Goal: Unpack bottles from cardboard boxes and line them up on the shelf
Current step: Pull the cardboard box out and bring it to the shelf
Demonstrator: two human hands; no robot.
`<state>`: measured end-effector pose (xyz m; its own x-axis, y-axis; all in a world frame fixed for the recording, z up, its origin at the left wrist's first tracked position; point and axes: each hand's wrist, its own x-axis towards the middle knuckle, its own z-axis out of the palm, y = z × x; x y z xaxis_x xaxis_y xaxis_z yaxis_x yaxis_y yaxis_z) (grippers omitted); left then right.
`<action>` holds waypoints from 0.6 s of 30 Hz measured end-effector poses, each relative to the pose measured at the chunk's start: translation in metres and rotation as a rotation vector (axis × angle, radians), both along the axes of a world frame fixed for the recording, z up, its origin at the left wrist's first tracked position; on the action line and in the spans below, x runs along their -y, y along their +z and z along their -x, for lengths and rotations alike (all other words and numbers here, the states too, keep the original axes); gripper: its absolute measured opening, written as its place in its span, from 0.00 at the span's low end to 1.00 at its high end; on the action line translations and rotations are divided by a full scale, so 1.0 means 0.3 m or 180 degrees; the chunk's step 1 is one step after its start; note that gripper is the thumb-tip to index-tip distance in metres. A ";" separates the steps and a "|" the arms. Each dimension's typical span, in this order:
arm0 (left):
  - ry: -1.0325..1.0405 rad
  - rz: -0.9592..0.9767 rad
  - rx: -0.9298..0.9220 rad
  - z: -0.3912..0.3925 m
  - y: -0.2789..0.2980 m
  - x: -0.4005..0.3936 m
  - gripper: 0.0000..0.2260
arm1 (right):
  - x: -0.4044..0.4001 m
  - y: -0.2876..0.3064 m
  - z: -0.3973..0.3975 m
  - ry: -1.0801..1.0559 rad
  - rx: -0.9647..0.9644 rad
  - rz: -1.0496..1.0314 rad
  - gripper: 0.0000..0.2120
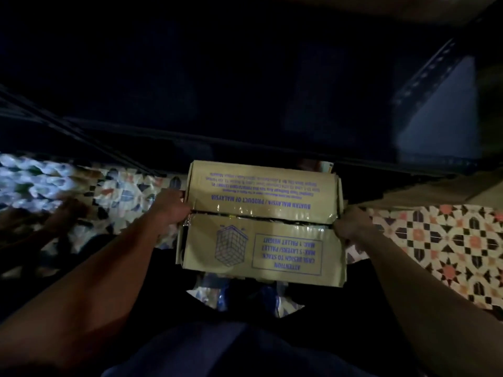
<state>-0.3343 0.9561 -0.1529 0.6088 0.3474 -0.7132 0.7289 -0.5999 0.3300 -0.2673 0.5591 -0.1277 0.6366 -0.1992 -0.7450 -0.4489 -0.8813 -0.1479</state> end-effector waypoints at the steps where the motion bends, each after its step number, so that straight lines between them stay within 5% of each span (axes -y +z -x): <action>1: -0.0005 -0.0021 0.0002 -0.007 -0.086 0.000 0.15 | 0.005 -0.099 -0.005 -0.0093 -0.0012 -0.0012 0.08; 7: 0.0204 0.0076 0.0044 -0.049 -0.530 -0.006 0.16 | 0.011 -0.589 -0.015 -0.0368 0.0009 -0.0105 0.12; 10: 0.0227 0.0094 0.0032 -0.048 -0.717 -0.025 0.18 | -0.009 -0.754 -0.019 -0.0136 -0.0056 -0.0009 0.06; 18: 0.0275 0.0006 0.0310 -0.067 -0.892 -0.021 0.21 | -0.023 -0.976 -0.030 -0.0281 0.0210 -0.0084 0.14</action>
<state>-0.3143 0.9624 -0.4205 0.6431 0.4003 -0.6528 0.7422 -0.5357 0.4028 -0.2584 0.5660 -0.4206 0.6652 -0.2376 -0.7079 -0.5131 -0.8341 -0.2022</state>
